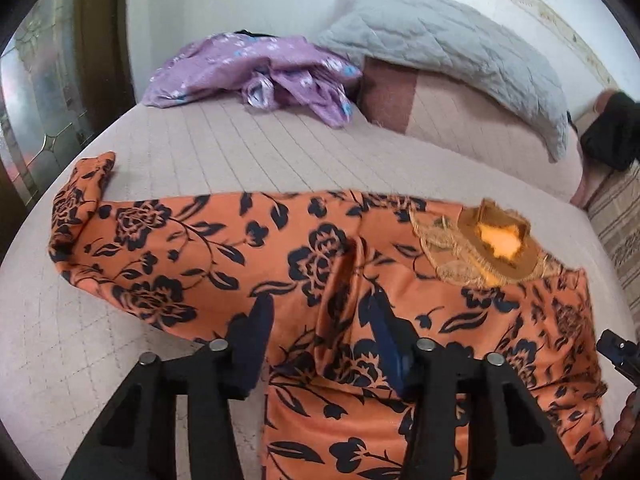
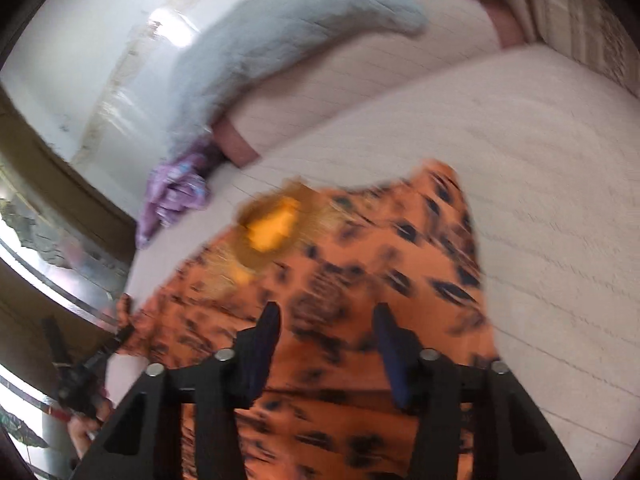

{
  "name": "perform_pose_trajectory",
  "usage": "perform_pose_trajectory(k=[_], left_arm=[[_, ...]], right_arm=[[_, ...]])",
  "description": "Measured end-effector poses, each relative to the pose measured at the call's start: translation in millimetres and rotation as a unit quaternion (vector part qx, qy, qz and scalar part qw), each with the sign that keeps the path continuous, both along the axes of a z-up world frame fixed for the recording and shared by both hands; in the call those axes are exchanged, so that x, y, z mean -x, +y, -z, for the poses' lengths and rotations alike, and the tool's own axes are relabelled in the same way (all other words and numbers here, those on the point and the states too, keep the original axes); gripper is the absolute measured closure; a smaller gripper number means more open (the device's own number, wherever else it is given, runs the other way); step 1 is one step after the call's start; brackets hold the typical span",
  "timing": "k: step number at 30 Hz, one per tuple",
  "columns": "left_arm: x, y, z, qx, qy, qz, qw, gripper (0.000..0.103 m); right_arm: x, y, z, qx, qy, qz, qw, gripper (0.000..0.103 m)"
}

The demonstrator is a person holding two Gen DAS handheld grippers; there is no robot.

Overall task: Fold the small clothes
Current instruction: 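Fold the held sleeve across the blouse body with the right gripper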

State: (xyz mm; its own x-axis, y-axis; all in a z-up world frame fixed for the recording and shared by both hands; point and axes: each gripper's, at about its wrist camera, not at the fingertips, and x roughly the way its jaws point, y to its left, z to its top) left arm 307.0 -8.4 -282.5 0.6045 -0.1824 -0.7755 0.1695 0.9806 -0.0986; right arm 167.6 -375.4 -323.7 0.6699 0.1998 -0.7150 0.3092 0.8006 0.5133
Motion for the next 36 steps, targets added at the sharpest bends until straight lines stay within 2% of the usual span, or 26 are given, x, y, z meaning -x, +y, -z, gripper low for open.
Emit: perform_pose_trajectory(k=[2,4,5,7,13,17,23,25,27,28,30,33,36], left_arm=[[-5,-8,14,-0.046,0.021,-0.010,0.9987,0.053],[-11,-7,31,-0.064,0.060,-0.020,0.9959,0.053],[-13,-2,36,-0.055,0.078,-0.026,0.9951,0.053],[-13,5,32,-0.033,0.083,-0.035,0.9954,0.052],[-11,36,9,-0.008,0.055,-0.074,0.9957,0.052],[-13,75,1,0.020,0.057,-0.122,0.9907,0.051],[-20,129,-9,0.027,0.038,-0.205,0.9777,0.049],[-20,145,-8,0.037,0.042,-0.231,0.9715,0.048],[-17,166,-8,0.052,0.051,-0.265,0.9616,0.048],[-15,174,-8,0.062,0.052,-0.276,0.9576,0.048],[-13,189,-8,0.081,0.053,-0.294,0.9510,0.048],[-16,199,-6,0.076,0.056,-0.302,0.9484,0.045],[-25,210,5,0.092,0.077,-0.314,0.9418,0.044]], right_arm=[[0,-5,21,-0.002,0.034,0.002,0.999,0.056],[-2,-7,34,-0.002,0.057,0.006,0.998,0.058],[-2,-6,33,0.009,0.056,0.005,0.998,0.059],[-8,4,21,0.036,0.057,-0.008,0.998,0.057],[-41,64,-21,0.067,0.002,-0.080,0.994,0.057],[-76,122,-26,0.073,-0.007,-0.130,0.989,0.057],[-109,191,-16,0.072,-0.010,-0.169,0.983,0.057],[-121,210,-3,0.076,0.022,-0.185,0.980,0.057],[-132,224,17,0.087,0.078,-0.194,0.974,0.057],[-132,228,19,0.093,0.083,-0.194,0.973,0.057],[-131,234,13,0.106,0.073,-0.198,0.972,0.057],[-129,238,-3,0.103,0.049,-0.192,0.975,0.057],[-126,240,-15,0.118,0.026,-0.179,0.976,0.056]])
